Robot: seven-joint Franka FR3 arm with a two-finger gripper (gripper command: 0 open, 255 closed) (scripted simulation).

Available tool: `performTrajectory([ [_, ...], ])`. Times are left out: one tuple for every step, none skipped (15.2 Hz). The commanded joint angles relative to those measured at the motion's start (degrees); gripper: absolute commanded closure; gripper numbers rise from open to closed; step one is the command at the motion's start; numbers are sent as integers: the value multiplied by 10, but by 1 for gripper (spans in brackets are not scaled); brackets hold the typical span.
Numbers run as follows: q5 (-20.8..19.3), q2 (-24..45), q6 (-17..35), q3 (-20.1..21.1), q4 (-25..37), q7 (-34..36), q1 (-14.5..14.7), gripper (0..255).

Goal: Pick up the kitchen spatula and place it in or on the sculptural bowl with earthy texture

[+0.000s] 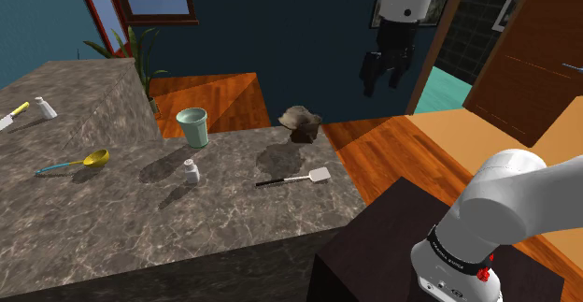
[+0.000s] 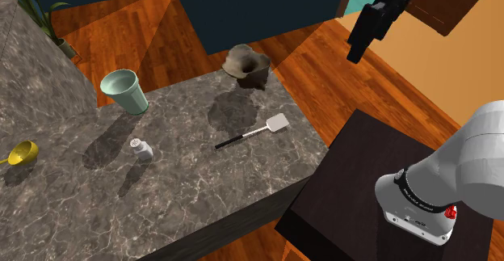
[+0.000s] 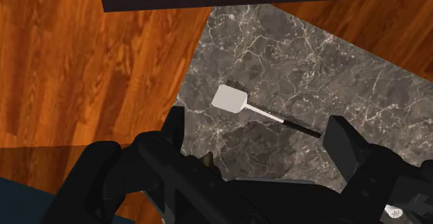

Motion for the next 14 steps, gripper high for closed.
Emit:
performTrajectory([
  [0, 0, 0, 0, 0, 0, 0, 0],
  [-3, 6, 21, -5, -14, -19, 5, 0],
  [-6, 13, 42, -10, -27, -38, 10, 0],
  [-9, 20, 64, -15, -40, -57, 15, 0],
  [-12, 29, 86, -20, -52, -76, 20, 0],
  [-15, 39, 107, -24, -62, -95, 25, 0],
  [-17, 50, 129, -29, -72, -114, 30, 0],
  [-20, 61, 151, -34, -81, -132, 34, 0],
  [-22, 74, 173, -39, -90, -151, 39, 0],
  [-23, 88, 195, -43, -97, -170, 44, 0],
  [-25, 102, 217, -47, -103, -188, 49, 0],
  [-26, 117, 239, -51, -109, -207, 54, 0],
  [-27, 134, 262, -56, -114, -225, 59, 0],
  [-28, 151, 283, -59, -117, -244, 64, 0],
])
